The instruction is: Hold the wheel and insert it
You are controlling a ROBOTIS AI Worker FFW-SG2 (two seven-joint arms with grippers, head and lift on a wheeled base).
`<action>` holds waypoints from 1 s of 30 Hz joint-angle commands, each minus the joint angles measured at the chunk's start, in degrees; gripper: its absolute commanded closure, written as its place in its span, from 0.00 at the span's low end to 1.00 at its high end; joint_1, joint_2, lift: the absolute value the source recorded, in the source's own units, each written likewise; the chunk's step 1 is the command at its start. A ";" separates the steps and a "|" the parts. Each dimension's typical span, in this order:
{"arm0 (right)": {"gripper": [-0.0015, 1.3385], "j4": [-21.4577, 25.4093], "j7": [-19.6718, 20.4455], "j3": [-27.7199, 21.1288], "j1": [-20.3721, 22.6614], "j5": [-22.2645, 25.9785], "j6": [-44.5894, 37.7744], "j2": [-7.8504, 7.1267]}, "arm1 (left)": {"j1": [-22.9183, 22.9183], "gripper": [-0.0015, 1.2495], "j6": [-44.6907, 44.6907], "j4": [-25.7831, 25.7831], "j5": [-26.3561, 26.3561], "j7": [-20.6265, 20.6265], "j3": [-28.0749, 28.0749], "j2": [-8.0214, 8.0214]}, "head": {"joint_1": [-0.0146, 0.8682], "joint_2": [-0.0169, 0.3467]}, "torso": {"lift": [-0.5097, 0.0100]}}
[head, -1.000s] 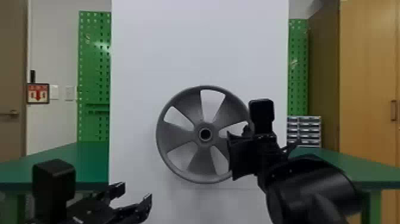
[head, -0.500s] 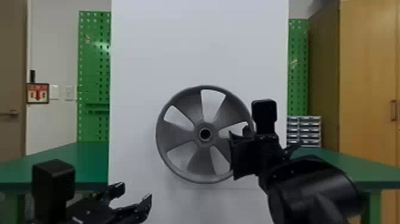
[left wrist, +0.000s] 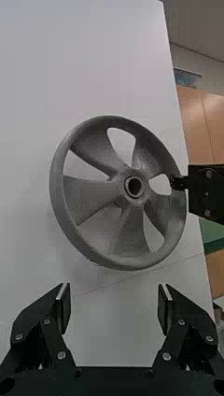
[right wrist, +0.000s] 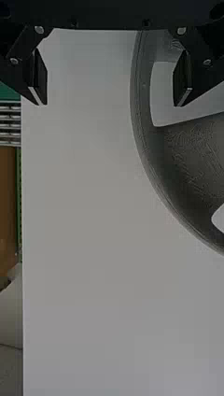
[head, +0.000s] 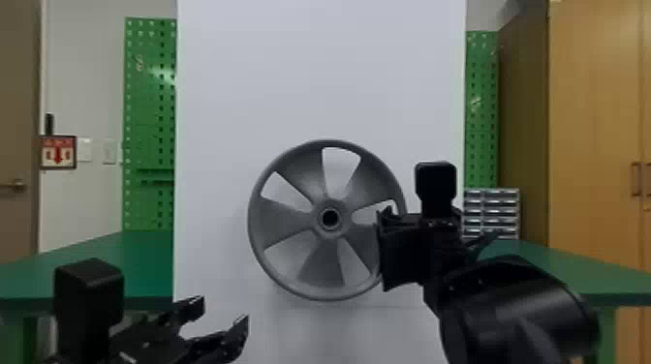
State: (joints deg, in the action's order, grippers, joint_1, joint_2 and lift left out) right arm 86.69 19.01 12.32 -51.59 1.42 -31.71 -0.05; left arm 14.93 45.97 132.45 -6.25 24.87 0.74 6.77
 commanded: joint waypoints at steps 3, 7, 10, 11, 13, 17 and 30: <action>0.00 -0.29 -0.64 -0.19 0.00 0.25 0.51 -0.04 | 0.10 0.41 0.00 0.00 0.19 0.00 0.14 0.00 | 0.02 0.05 | 0.02; 0.00 -0.38 -0.81 -0.19 0.00 0.34 0.51 -0.04 | 0.10 0.41 0.00 -0.09 0.19 0.00 0.14 0.09 | 0.02 0.05 | 0.02; 0.00 -0.47 -0.81 -0.02 0.00 0.34 0.42 0.05 | 0.10 0.41 0.00 -0.09 0.28 0.00 0.14 0.09 | 0.02 0.05 | 0.02; 0.00 -0.47 -0.81 -0.02 0.00 0.52 0.42 0.10 | 0.10 0.41 0.00 -0.09 0.28 0.00 0.14 0.09 | 0.02 0.05 | 0.02; 0.00 -0.29 -0.81 0.16 0.26 0.69 0.42 0.10 | 0.01 0.41 0.00 -0.09 0.28 0.00 0.14 0.18 | 0.02 0.05 | 0.02; 0.00 3.14 -0.81 0.25 2.11 0.69 0.42 0.10 | -0.17 0.41 0.00 -0.09 0.19 0.00 -0.04 0.26 | 0.02 0.05 | 0.02; 0.00 17.55 -0.81 1.56 12.57 0.60 0.51 -1.45 | -0.70 0.41 -0.09 -0.09 0.01 0.00 -0.83 0.18 | 0.02 0.05 | 0.02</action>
State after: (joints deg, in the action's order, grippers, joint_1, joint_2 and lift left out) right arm 100.86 18.19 13.45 -41.91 1.85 -31.29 -0.79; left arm 14.30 45.89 132.36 -6.22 24.87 0.08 7.02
